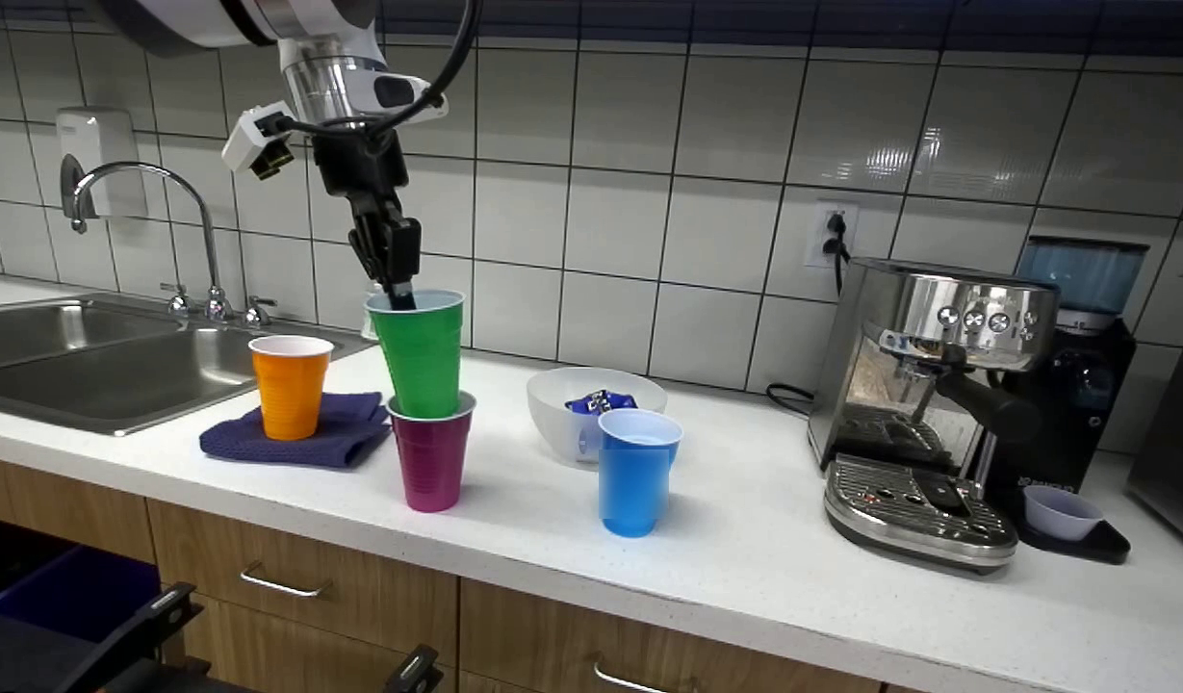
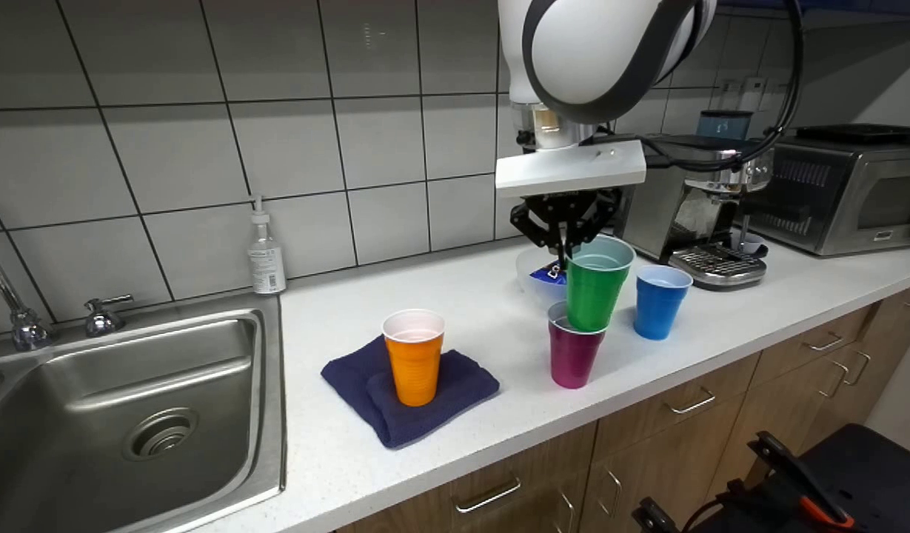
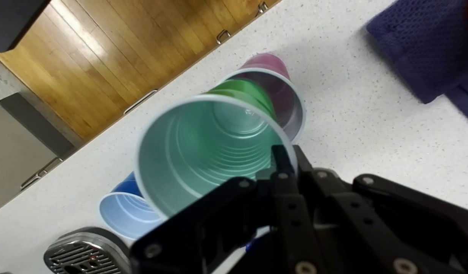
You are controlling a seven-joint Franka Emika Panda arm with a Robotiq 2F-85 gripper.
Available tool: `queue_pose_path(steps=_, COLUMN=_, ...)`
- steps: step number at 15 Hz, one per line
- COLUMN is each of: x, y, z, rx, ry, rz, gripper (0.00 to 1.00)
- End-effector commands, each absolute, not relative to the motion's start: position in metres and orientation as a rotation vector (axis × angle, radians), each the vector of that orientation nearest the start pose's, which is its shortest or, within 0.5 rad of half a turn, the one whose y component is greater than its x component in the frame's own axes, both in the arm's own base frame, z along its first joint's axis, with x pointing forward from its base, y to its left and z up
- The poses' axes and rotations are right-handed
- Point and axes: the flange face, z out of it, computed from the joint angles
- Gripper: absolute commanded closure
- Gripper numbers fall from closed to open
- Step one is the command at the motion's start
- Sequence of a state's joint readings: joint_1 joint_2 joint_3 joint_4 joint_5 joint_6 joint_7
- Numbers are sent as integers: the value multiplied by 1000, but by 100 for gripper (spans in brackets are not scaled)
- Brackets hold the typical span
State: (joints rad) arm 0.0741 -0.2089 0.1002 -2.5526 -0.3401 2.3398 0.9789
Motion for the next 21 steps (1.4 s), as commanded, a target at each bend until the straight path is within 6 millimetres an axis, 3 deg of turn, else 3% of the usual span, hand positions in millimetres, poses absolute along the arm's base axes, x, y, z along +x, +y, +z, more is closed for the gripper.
queue_pose_path(steps=1, x=436, y=74, z=343, rx=-3206, ry=964, rz=-229, gripper=99)
queue_pose_path(steps=21, x=451, y=72, z=313, rx=-3189, ry=982, rz=-147, gripper=99)
